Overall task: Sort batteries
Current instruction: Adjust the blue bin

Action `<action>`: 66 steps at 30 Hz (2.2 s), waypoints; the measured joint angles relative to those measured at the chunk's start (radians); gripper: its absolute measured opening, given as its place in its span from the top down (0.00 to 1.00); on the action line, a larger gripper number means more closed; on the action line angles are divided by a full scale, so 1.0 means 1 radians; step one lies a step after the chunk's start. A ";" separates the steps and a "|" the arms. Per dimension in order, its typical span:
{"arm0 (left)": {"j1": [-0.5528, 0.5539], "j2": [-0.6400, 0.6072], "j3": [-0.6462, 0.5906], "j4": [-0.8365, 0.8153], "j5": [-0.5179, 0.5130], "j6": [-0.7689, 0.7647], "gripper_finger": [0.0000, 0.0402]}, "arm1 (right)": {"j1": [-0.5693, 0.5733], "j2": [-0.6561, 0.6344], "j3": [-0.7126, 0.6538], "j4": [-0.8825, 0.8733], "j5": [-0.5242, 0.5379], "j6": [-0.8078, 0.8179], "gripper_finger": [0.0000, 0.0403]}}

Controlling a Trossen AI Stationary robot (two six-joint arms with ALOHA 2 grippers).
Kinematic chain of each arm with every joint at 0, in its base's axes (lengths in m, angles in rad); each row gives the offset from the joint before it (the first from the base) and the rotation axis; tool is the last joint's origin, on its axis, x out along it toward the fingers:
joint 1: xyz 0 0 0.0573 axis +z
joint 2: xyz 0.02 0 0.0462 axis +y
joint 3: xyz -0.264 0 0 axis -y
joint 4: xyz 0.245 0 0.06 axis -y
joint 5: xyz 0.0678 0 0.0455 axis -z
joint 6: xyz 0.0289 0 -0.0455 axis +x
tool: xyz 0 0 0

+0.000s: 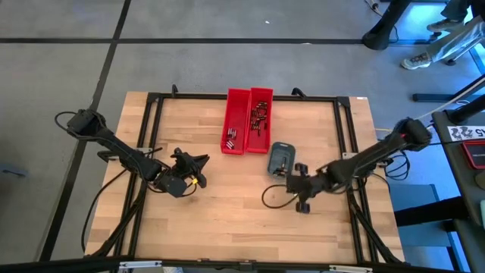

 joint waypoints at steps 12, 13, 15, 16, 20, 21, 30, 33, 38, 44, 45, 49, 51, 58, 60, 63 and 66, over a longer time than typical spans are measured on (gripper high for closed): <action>0.138 0.036 0.000 0.028 0.069 -0.090 0.92 | -0.130 0.162 -0.020 0.016 0.230 0.021 1.00; 0.160 0.046 0.000 0.030 0.099 -0.088 0.92 | -0.153 0.162 -0.020 0.010 0.234 0.008 1.00; 0.198 0.069 0.000 0.031 0.148 -0.093 0.92 | -0.198 0.160 -0.020 0.008 0.235 -0.030 1.00; 0.215 0.081 0.000 0.034 0.163 -0.096 0.92 | -0.222 0.159 -0.020 0.010 0.235 -0.046 1.00; 0.277 0.129 0.000 0.077 0.203 -0.082 0.92 | -0.319 0.159 -0.020 0.009 0.234 -0.157 1.00; 0.292 0.144 0.000 0.095 0.219 -0.068 0.92 | -0.341 0.159 -0.020 0.011 0.235 -0.196 1.00; 0.401 0.246 0.000 0.237 0.320 0.018 0.92 | -0.542 0.159 -0.020 0.024 0.221 -0.455 1.00; 0.420 0.265 0.000 0.270 0.320 0.019 0.92 | -0.608 0.159 -0.020 0.046 0.218 -0.542 1.00; 0.439 0.294 0.000 0.332 0.345 0.045 0.92 | -0.703 0.159 -0.020 0.110 0.165 -0.680 1.00; 0.460 0.340 0.000 0.419 0.347 0.072 0.92 | -0.757 0.153 -0.020 0.140 0.128 -0.757 1.00; 0.464 0.342 0.000 0.429 0.347 0.076 0.92 | -0.755 0.147 -0.020 0.137 0.137 -0.761 1.00; 0.488 0.346 0.000 0.466 0.346 0.115 0.92 | -0.752 0.096 -0.020 0.131 0.139 -0.769 1.00; 0.497 0.346 0.000 0.474 0.347 0.124 0.92 | -0.753 0.061 -0.020 0.101 0.128 -0.750 1.00; 0.490 0.346 0.000 0.472 0.346 0.147 0.92 | -0.752 -0.070 -0.019 -0.083 0.066 -0.666 1.00; 0.482 0.346 0.000 0.471 0.346 0.147 0.92 | -0.752 -0.100 -0.019 -0.135 0.046 -0.643 1.00; 0.467 0.342 0.000 0.467 0.346 0.149 0.92 | -0.752 -0.135 -0.019 -0.196 0.030 -0.632 1.00; 0.452 0.323 0.000 0.453 0.346 0.150 0.92 | -0.753 -0.180 -0.020 -0.245 0.030 -0.630 1.00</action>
